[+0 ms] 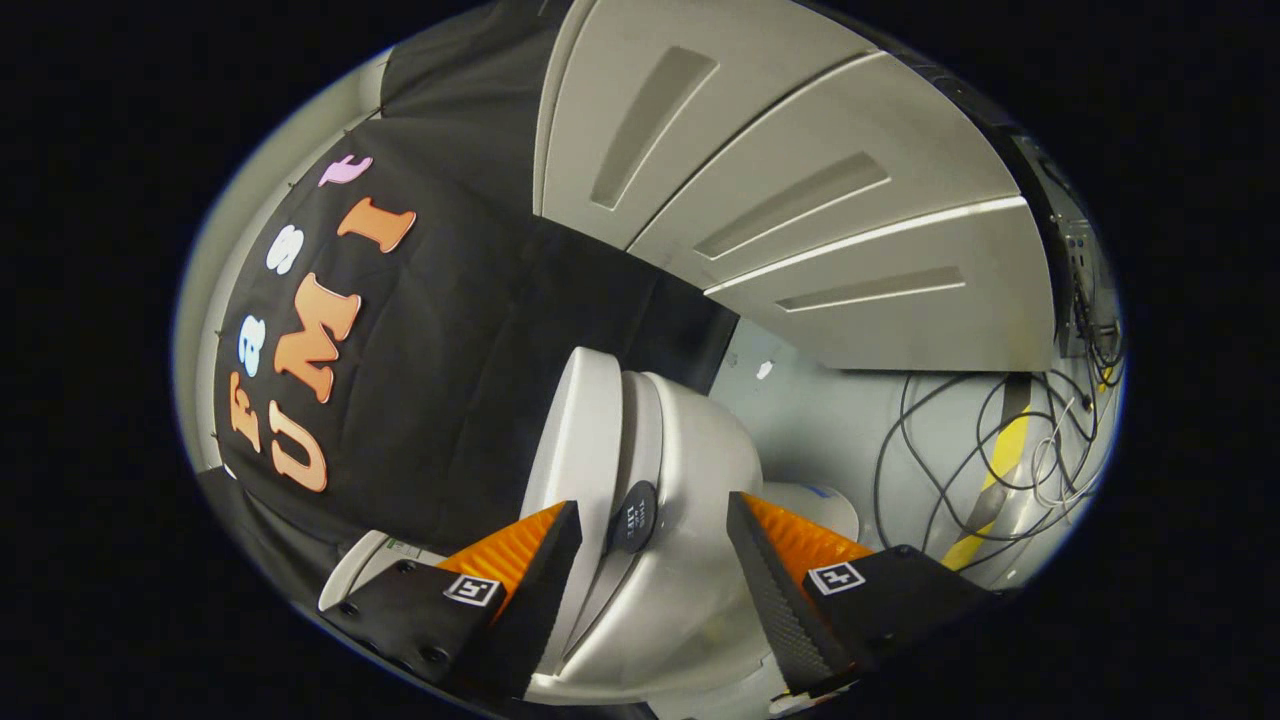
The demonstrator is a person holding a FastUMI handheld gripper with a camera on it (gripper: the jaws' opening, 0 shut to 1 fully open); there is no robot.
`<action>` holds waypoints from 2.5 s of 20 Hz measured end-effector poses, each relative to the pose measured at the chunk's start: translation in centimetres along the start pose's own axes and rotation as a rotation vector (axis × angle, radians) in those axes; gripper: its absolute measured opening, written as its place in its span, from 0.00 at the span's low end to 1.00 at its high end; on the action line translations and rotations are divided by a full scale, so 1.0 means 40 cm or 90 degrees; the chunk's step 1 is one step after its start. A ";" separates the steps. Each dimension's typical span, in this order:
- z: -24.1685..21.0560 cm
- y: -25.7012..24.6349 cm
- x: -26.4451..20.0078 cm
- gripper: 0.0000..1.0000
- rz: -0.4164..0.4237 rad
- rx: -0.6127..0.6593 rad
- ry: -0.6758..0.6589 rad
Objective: Open the toilet lid.
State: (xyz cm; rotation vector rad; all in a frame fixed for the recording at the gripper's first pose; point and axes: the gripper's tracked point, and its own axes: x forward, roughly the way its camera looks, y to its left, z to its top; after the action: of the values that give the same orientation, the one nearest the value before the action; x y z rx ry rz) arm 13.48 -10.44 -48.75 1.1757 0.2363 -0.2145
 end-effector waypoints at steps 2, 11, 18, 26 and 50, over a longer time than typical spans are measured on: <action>-0.007 0.002 0.014 0.93 0.025 0.030 0.009; -0.002 -0.001 0.059 0.65 0.106 0.143 0.011; -0.001 -0.004 0.080 0.33 0.136 0.193 0.004; 0.009 -0.002 0.086 0.14 0.156 0.236 -0.005; 0.039 0.028 0.101 0.08 0.121 0.179 -0.027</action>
State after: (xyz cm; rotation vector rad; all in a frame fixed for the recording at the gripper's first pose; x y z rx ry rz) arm 17.76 -11.64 -48.40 1.4618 0.0567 -0.1071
